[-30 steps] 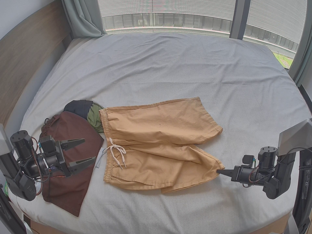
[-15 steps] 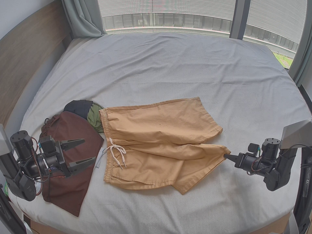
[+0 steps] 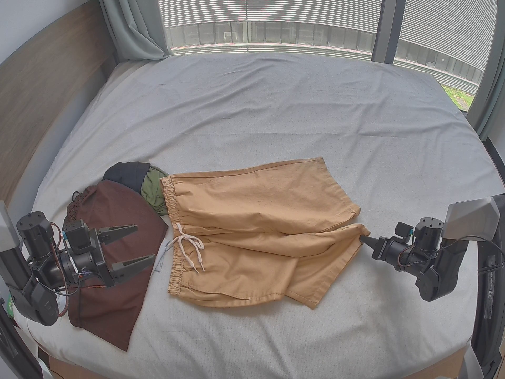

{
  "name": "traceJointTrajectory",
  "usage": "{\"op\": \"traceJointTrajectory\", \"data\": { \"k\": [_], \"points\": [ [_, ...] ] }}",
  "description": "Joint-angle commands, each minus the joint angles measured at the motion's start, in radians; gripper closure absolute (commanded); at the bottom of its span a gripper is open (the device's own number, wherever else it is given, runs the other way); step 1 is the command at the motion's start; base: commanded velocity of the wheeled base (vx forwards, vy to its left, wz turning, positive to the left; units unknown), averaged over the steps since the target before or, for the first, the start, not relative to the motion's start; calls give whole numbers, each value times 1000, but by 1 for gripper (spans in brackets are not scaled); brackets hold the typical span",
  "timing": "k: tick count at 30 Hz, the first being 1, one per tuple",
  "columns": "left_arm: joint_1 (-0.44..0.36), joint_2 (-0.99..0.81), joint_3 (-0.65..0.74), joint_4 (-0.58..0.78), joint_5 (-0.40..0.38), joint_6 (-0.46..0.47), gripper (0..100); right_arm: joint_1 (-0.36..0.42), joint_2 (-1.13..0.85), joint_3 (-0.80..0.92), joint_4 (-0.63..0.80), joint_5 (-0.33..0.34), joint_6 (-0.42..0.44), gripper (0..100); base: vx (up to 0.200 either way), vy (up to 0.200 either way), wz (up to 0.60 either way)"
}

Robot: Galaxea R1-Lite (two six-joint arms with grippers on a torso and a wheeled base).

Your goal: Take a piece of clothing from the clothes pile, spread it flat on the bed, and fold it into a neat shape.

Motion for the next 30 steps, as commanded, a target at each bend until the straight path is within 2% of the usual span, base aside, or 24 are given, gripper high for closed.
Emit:
{"op": "traceJointTrajectory", "data": {
  "k": [1,13,14,24,30],
  "points": [
    [0,1,0,0,0,0,0,4,9,-50,-1,-6,1,100,0,0,0],
    [-3,4,0,0,0,0,0,3,7,-75,-1,-13,-1,100,0,0,0],
    [-3,4,0,0,0,0,0,3,6,-72,-1,-13,-1,0,0,0,0],
    [-3,1,0,0,0,-2,0,21,-42,14,-1,-6,-42,0,0,0,0],
    [-9,0,0,0,0,-2,0,75,-151,194,0,46,-47,0,0,0,0]
  ]
}}
